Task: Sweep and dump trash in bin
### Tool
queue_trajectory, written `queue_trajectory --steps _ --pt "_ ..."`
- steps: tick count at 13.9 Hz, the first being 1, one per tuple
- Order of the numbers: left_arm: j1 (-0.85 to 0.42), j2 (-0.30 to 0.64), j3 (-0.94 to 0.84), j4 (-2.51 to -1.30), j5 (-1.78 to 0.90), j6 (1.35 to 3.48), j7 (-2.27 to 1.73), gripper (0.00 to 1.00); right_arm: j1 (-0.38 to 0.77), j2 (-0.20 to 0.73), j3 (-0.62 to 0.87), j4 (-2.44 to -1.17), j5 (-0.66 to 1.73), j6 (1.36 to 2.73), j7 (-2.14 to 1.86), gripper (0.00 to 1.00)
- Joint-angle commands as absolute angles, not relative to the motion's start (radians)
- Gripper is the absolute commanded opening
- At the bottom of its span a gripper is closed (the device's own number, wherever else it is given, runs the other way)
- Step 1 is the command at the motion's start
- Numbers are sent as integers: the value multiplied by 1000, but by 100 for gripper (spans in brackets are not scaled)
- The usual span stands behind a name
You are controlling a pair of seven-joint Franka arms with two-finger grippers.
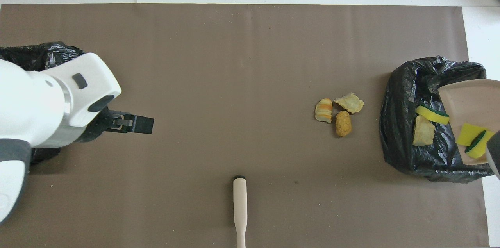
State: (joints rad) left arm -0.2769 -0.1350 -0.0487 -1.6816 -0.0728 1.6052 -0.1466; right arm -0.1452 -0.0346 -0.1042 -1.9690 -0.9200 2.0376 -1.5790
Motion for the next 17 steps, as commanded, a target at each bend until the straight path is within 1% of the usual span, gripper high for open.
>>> queue_trajectory --steps 1,3,4,6,7,8,10,12,15,17 --pt "-195 -101 -48 -1556 -31 1473 -66 100 -95 -71 -98 -1999 -1015 1970 -1458 0" --pt "-155 -95 -48 -1497 0 1430 33 100 -80 -83 -98 -2003 -1031 1934 -1418 0" --pt "-129 -91 -48 -1471 6 1416 55 100 -75 -100 -98 -2031 -1040 1943 -1402 0" --pt "-89 -45 -41 -1389 0 1337 78 100 -22 -120 -95 -2042 -1132 1893 -1338 0" --pt "-53 -10 -43 -1335 -6 1289 81 100 -12 -130 -95 -2043 -1138 1861 -1335 0" --pt "-40 4 -43 -1315 -15 1269 86 100 -11 -138 -95 -2042 -1144 1850 -1336 0" --pt "-12 -8 -35 -1321 -17 1270 92 100 -5 -173 -91 -2034 -1143 1826 -1347 0" --pt "-3 -43 -26 -1347 -15 1279 150 100 -3 -208 -84 -2008 -1089 1796 -1373 0" --pt "-5 -46 -17 -1358 -15 1301 163 100 -5 -222 -40 -1921 -913 1688 -1329 0" --pt "-5 -52 -17 -1364 -17 1298 166 100 -5 -233 12 -1884 -824 1631 -1225 0"
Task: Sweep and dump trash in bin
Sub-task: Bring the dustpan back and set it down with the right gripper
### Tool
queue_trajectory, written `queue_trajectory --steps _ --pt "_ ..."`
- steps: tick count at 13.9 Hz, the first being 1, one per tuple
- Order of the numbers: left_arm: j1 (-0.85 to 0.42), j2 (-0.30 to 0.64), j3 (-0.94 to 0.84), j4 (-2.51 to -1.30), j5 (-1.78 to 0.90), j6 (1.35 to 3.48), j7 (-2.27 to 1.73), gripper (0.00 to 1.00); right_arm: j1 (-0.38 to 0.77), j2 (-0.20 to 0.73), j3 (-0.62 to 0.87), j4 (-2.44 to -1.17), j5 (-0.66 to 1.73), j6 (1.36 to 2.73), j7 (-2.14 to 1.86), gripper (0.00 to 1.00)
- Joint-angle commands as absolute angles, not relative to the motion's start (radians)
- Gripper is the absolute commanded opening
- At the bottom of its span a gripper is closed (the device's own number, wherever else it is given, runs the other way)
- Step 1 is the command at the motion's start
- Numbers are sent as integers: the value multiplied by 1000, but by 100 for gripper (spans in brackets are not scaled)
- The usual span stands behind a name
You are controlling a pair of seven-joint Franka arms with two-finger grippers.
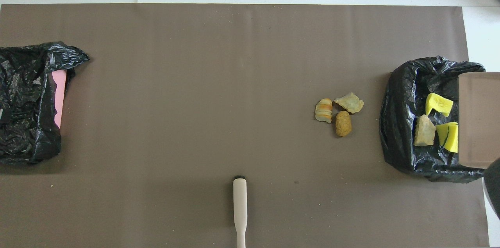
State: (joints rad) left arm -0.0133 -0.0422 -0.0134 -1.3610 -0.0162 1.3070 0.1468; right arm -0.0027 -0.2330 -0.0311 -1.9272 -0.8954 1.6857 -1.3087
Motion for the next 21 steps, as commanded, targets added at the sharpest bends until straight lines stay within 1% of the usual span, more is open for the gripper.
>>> queue_trajectory --steps 1,5,7,8,11,13,14,15,18,19,21 --pt "-5 -52 -17 -1364 -15 1298 166 100 -5 -235 30 -1879 -777 1620 -1160 0" --pt "-5 -58 -17 -1371 -15 1286 164 100 -5 -238 80 -1881 -586 1606 -964 0" --pt "-3 -80 -18 -1402 -8 1279 153 100 -3 -236 98 -1881 -505 1605 -844 0" --pt "-2 -92 -18 -1423 -3 1284 146 100 -3 -233 139 -1881 -485 1602 -788 0" --pt "-3 -109 -20 -1451 12 1296 91 100 6 -203 236 -1881 -381 1589 -532 0" --pt "-3 -110 -20 -1462 12 1308 86 100 58 -154 276 -1876 -315 1606 -313 0" --pt "-3 -106 -20 -1466 11 1321 72 100 92 -123 278 -1867 -283 1615 -199 0" --pt "-3 -101 -20 -1466 11 1331 49 100 128 -77 278 -1832 -275 1623 -96 0" --pt "-3 -94 -20 -1465 11 1345 48 100 277 122 278 -1709 -255 1643 253 0" --pt "-3 -83 -20 -1465 12 1350 48 100 287 176 278 -1665 -192 1681 355 0" --pt "-3 -80 -20 -1463 12 1354 46 100 323 273 276 -1582 -153 1730 458 0"
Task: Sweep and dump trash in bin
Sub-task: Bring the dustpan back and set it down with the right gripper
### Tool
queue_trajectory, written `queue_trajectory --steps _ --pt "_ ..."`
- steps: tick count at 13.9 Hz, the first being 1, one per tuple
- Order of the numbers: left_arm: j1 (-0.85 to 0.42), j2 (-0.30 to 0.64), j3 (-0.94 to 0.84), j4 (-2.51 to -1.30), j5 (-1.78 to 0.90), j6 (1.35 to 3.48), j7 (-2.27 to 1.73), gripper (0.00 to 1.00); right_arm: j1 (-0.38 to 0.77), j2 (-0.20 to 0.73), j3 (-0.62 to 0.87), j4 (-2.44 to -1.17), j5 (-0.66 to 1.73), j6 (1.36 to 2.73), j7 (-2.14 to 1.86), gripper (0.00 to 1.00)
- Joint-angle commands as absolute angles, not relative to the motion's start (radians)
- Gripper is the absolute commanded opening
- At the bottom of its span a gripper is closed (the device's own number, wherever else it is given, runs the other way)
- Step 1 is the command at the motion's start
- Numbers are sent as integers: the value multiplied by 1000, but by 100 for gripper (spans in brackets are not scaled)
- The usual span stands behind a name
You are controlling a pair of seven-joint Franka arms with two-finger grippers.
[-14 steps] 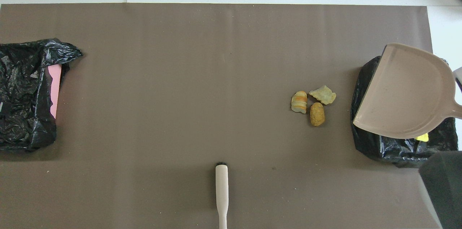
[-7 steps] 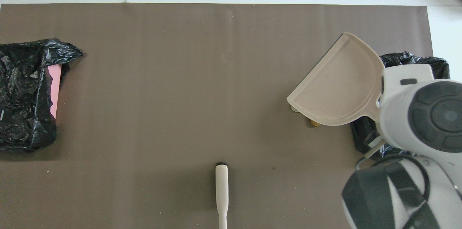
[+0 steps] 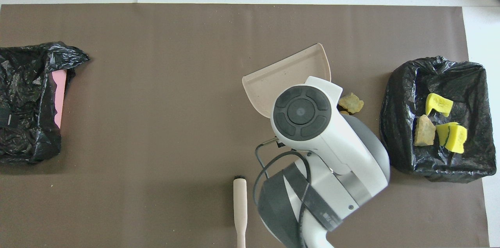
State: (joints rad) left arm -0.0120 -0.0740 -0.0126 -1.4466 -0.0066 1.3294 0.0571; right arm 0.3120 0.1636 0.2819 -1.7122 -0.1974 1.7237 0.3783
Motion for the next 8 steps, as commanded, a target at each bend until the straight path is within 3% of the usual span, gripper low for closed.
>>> queue_trajectory --steps 1,5,8 --pt "-3 -83 -20 -1468 12 1355 48 100 349 322 276 -1547 -147 1759 542 0" --pt "-9 -104 -21 -1508 11 1344 45 100 405 457 278 -1508 -121 1926 742 0" --pt "-12 -104 -21 -1505 11 1344 44 100 411 494 276 -1516 -94 2017 755 0"
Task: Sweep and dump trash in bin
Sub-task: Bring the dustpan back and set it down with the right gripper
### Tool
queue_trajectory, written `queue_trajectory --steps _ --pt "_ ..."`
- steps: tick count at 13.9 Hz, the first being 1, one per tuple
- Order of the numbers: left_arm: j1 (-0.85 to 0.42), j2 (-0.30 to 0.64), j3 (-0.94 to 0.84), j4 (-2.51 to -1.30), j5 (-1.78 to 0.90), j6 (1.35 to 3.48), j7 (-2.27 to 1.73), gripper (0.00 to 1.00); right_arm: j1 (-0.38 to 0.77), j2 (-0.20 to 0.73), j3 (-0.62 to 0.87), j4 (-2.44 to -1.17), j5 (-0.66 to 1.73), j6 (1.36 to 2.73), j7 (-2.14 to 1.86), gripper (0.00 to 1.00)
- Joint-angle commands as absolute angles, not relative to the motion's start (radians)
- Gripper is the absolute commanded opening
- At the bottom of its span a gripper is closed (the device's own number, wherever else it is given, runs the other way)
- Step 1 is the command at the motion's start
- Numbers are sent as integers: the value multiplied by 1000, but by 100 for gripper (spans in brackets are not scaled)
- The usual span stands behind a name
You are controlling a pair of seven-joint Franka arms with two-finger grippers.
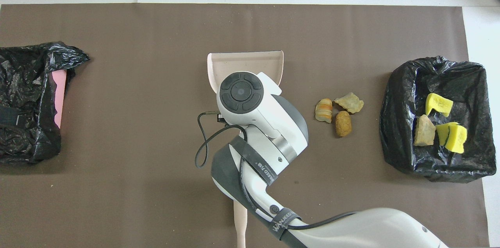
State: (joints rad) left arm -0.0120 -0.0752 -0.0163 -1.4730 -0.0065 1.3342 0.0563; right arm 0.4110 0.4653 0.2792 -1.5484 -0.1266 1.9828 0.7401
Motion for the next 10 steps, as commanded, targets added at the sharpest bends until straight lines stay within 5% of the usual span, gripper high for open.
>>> queue_trajectory --steps 1,5,7,10 --pt "-17 -104 -21 -1506 11 1341 43 100 416 506 276 -1519 -91 2043 758 0" --pt "-20 -104 -25 -1506 6 1354 40 100 400 514 278 -1594 -84 2130 779 1" --pt "-20 -104 -26 -1508 3 1355 41 100 396 514 278 -1598 -84 2137 779 10" --pt "-23 -100 -29 -1500 0 1356 40 100 407 508 276 -1600 -104 2123 778 75"
